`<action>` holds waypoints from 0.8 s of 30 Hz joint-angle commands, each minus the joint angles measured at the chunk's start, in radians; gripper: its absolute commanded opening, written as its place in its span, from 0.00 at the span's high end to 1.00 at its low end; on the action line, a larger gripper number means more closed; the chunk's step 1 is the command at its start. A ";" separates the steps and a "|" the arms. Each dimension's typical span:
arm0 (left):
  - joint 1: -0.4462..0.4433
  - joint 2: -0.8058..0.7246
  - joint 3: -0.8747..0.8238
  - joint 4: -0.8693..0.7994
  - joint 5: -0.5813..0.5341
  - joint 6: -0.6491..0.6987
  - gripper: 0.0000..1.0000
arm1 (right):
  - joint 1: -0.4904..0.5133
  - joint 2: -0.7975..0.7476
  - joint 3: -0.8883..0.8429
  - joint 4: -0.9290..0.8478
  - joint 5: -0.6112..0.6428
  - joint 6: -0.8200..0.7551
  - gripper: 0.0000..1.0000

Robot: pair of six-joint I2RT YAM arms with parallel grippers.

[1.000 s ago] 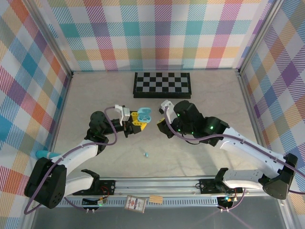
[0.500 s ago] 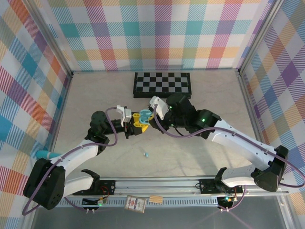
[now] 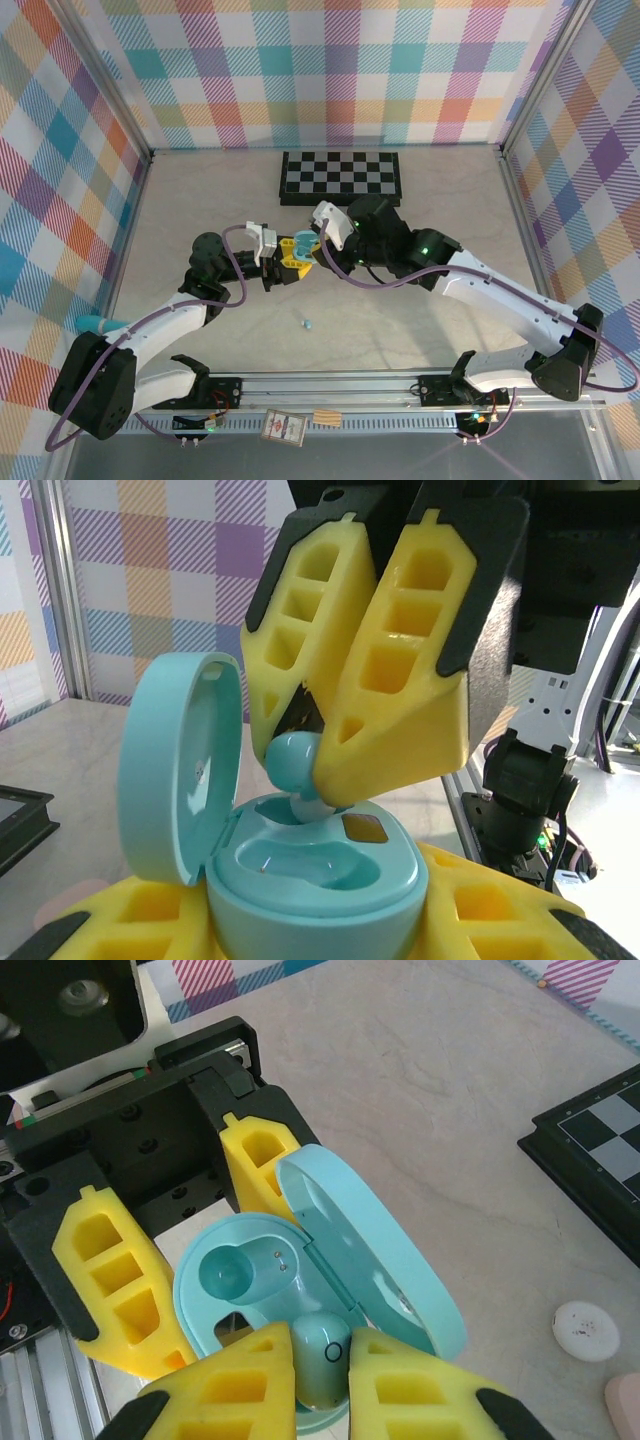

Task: Insert wireless bluetooth earbuds into charging case

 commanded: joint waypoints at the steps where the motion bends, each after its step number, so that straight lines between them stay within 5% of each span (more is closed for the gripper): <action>1: -0.008 -0.025 0.030 0.027 0.033 0.002 0.67 | -0.007 0.007 0.032 0.004 0.006 -0.012 0.84; 8: -0.008 -0.024 0.032 0.032 0.024 -0.001 0.67 | -0.008 0.003 0.042 -0.033 -0.028 -0.012 0.77; 17: -0.008 -0.014 0.027 0.047 0.012 -0.011 0.67 | -0.008 -0.054 0.043 -0.021 -0.016 0.067 0.52; 24: 0.007 0.007 0.022 0.093 -0.008 -0.031 0.67 | -0.040 -0.248 -0.162 0.126 -0.007 0.209 0.43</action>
